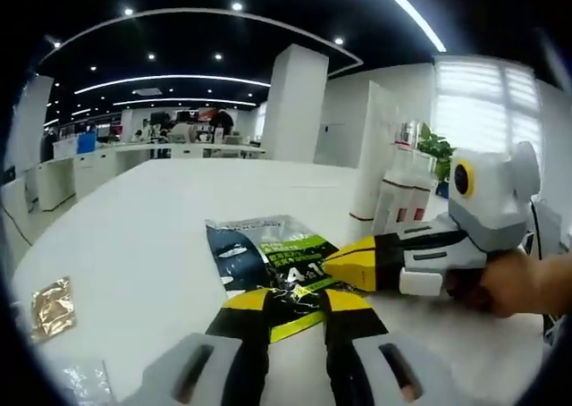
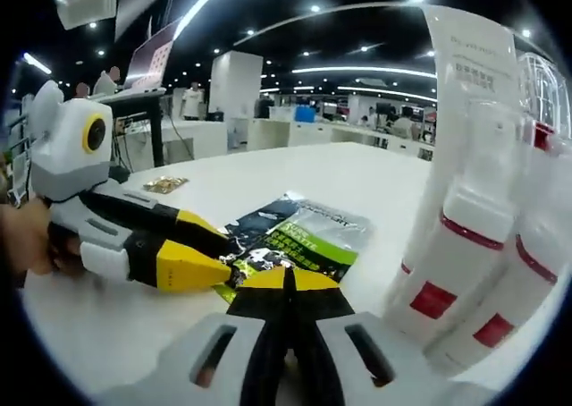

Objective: Arrange the skincare products in the storage area until every visible bottle or jar stands upright without overlapping.

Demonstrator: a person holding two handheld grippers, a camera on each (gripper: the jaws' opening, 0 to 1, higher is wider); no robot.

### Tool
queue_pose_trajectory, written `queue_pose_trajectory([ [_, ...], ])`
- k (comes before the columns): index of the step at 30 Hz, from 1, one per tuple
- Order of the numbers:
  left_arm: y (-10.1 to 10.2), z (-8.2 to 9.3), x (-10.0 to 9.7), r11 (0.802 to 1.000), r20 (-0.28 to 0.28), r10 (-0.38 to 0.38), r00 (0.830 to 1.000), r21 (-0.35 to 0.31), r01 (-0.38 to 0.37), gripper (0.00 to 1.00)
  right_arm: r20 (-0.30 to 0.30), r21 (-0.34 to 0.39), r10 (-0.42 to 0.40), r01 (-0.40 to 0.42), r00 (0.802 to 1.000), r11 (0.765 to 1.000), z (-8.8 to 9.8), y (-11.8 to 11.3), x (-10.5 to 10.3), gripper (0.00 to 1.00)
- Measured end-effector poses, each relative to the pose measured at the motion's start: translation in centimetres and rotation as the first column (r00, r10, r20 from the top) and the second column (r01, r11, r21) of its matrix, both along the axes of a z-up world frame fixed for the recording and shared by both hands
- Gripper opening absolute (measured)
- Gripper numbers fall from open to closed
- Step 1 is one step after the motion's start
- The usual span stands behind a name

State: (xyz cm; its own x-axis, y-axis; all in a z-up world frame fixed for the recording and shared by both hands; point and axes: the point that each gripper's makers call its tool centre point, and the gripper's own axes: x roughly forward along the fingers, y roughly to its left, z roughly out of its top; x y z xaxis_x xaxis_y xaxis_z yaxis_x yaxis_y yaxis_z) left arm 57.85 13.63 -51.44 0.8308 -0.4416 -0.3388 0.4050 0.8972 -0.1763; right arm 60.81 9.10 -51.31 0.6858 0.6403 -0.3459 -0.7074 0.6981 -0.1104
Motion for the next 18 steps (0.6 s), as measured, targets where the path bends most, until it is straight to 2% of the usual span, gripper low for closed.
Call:
queue_pose_trajectory([
  [1, 0.0, 0.0, 0.0, 1.000, 0.000, 0.001, 1.000, -0.001, -0.001, 0.23, -0.009, 0.016, 0.004, -0.003, 1.000, 1.000, 0.1, -0.2, -0.3, 0.00],
  [2, 0.0, 0.0, 0.0, 1.000, 0.000, 0.001, 1.000, -0.003, -0.001, 0.23, -0.006, 0.067, 0.045, -0.045, 0.999, 0.997, 0.8, 0.2, -1.1, 0.00],
  [3, 0.0, 0.0, -0.1, 1.000, 0.000, 0.001, 1.000, -0.005, -0.001, 0.24, 0.051, 0.143, 0.079, -0.086, 0.996, 0.986, 2.7, 0.2, -2.2, 0.00],
  [5, -0.1, -0.1, -0.3, 1.000, 0.004, -0.004, 1.000, 0.002, 0.004, 0.24, 0.090, 0.108, 0.039, -0.049, 0.995, 0.993, 2.8, -2.3, -3.0, 0.00],
  [8, -0.1, -0.2, -0.4, 1.000, 0.008, -0.004, 1.000, 0.011, 0.004, 0.24, 0.064, 0.123, -0.005, -0.003, 0.998, 0.992, 2.8, -5.5, -3.7, 0.00],
  [12, -0.2, -0.2, -0.4, 1.000, 0.010, -0.005, 1.000, 0.016, 0.005, 0.24, 0.069, 0.084, -0.107, 0.101, 0.992, 0.991, 2.4, -9.1, -2.6, 0.00],
  [14, -0.1, -0.3, -0.4, 1.000, 0.006, -0.006, 1.000, 0.006, 0.006, 0.24, 0.052, 0.116, -0.121, 0.115, 0.991, 0.987, 2.6, -9.6, -2.3, 0.00],
  [18, -0.1, -0.3, -0.4, 1.000, 0.000, -0.005, 1.000, -0.007, 0.005, 0.24, 0.058, 0.101, -0.144, 0.138, 0.988, 0.985, 2.4, -9.9, -1.9, 0.00],
])
